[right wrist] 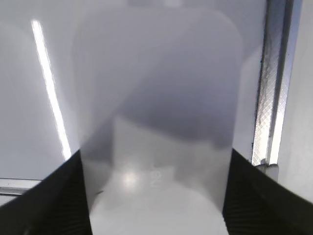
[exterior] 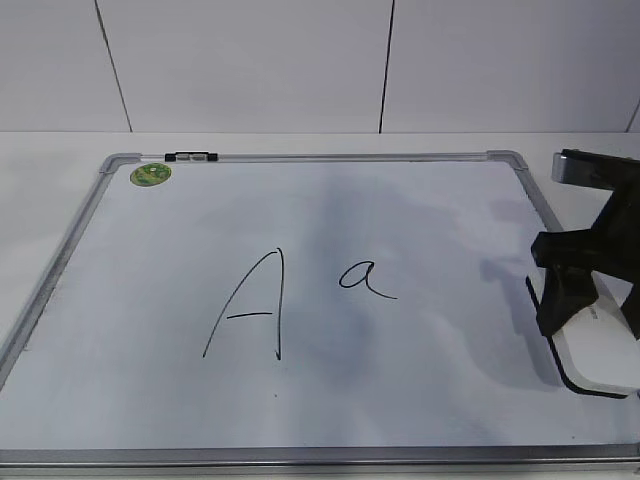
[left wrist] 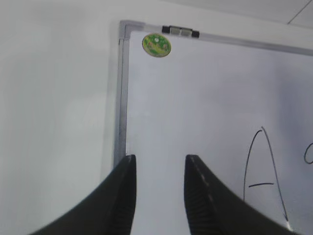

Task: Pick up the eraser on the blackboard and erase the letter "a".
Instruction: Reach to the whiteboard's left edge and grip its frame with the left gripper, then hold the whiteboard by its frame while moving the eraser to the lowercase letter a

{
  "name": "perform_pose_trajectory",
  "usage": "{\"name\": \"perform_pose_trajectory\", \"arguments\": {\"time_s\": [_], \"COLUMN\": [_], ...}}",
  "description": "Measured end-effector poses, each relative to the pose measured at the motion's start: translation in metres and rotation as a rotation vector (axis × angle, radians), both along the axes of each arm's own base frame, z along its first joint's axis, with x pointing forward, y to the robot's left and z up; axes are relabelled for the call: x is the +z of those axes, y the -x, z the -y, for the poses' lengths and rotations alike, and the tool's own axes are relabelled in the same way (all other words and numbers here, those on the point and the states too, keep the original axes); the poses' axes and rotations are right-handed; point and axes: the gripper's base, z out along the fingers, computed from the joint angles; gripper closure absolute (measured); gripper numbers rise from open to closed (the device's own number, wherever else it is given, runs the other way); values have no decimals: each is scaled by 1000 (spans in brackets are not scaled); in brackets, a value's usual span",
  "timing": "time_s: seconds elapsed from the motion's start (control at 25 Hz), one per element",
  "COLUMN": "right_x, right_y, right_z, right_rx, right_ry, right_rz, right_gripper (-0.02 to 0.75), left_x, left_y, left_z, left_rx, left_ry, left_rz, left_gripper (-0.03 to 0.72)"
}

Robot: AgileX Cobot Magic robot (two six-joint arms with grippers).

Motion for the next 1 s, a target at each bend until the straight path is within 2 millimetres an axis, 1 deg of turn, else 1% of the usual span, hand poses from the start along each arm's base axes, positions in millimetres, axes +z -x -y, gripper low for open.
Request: {"name": "perform_pose_trajectory", "arguments": {"time_s": [0.32,0.48,0.64,0.76,0.84,1.0], "right_x": [0,0,1,7,14,23], "right_y": [0,0,0,-1,-6,-15], "right_z": [0,0,0,-1,-1,-3], "right_rx": [10,12,24,35,43,53], "right_ry": [-2,-3,-5,-4,-2,-1], "right_rz": [1,2,-1,-10,-1,9], "right_gripper": [188,188,188,188,188,188], "left_x": [-23,-36,-48,-58,-64,-81], "left_y": [-52,-76,-97,-111,-120,-135], "left_z": [1,1,0,-1,-1,-1], "left_rx": [-61,-80,-91,-97,-99,-113], "left_ry": [-31,-41,-67,-77,-80,-81], "left_rz": [-275,-376,-441,-483,-501,-576], "left_gripper": [452,452,452,452,452,451]}}
